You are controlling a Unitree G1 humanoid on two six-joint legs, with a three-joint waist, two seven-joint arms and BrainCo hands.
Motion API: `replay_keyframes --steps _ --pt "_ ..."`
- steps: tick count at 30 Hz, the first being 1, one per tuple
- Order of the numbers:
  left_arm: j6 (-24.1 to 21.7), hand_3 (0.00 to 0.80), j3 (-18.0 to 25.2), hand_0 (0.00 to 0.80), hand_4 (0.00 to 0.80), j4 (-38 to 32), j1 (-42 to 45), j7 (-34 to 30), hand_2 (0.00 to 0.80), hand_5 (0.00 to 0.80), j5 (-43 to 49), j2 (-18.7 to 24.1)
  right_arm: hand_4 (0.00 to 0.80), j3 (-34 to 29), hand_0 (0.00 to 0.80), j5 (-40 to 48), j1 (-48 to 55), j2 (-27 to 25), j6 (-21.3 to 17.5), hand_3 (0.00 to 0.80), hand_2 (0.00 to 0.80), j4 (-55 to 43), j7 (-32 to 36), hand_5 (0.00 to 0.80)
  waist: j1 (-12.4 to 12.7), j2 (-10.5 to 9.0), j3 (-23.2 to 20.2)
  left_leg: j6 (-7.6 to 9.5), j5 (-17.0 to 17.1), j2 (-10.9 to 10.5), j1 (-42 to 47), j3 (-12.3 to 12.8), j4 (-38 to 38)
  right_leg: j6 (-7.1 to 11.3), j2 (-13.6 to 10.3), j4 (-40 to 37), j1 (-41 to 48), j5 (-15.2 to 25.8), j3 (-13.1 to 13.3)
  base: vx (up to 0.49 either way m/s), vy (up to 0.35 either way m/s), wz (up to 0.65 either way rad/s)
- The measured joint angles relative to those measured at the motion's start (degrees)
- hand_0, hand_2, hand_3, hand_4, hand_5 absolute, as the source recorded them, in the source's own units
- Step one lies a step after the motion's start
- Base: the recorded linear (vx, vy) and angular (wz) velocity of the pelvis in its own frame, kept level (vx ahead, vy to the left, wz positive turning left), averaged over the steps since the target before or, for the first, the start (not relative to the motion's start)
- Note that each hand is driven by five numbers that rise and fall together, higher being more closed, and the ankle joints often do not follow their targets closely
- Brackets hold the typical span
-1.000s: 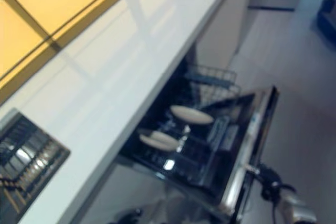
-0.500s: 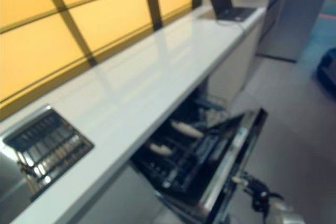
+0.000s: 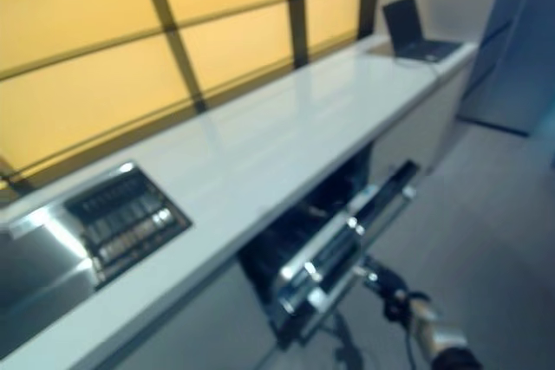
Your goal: Take plates into dishwasher
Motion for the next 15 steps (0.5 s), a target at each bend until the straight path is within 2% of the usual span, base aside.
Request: replay_keyframes --steps 1,3,6,7,15 --pt "0.00 0.000 0.00 0.000 0.000 0.00 0.25 0.03 0.000 0.000 0.00 0.05 0.000 0.63 0.000 -0.27 0.05 0.40 0.04 0.000 0.000 0.01 0.43 0.000 0.21 0.20 -0.43 0.08 0.10 0.01 0.12 0.03 -0.35 0.02 -0.08 0.01 0.02 0.01 0.01 0.091 0.070 0.07" --pt "-0.02 0.000 -0.03 0.000 0.000 -0.54 0.88 0.10 0.000 0.000 0.00 0.23 0.000 2.46 0.000 -0.72 0.25 3.54 0.07 0.000 0.000 0.09 1.56 0.000 1.43 0.98 -1.27 0.13 0.11 0.06 -0.02 -0.23 -1.38 1.67 -0.18 0.04 0.03 -0.73 0.01 0.079 0.060 0.24" --pt "-0.04 0.000 -0.09 0.000 0.000 -0.86 0.82 0.07 0.000 0.000 0.00 0.57 0.000 2.46 0.000 -1.21 0.27 6.01 0.11 0.000 0.000 0.24 2.27 0.000 1.48 0.85 -1.26 0.22 0.22 -1.01 0.04 0.24 -0.60 1.42 -1.46 2.02 -0.06 -0.97 0.02 0.073 0.061 0.66" --pt "-0.10 0.000 -0.04 0.000 0.000 -0.78 1.94 0.10 0.000 0.000 0.00 0.66 0.000 2.43 0.000 -1.45 0.32 5.83 0.16 0.000 0.000 0.68 2.05 0.000 2.57 1.06 -1.34 0.75 0.61 -1.34 0.70 0.33 -0.71 1.26 -1.84 2.73 0.13 -1.08 0.02 0.062 0.063 0.09" --pt "-0.10 0.000 0.35 0.000 0.000 -1.58 4.66 0.23 0.000 0.000 -0.01 1.84 0.000 2.45 0.000 -1.53 0.42 6.75 0.11 0.000 0.000 2.21 2.18 0.000 2.82 -0.81 -0.97 2.31 1.49 -3.05 1.97 1.51 -1.36 1.43 -4.13 2.75 1.69 -0.98 0.12 0.034 0.052 0.03"
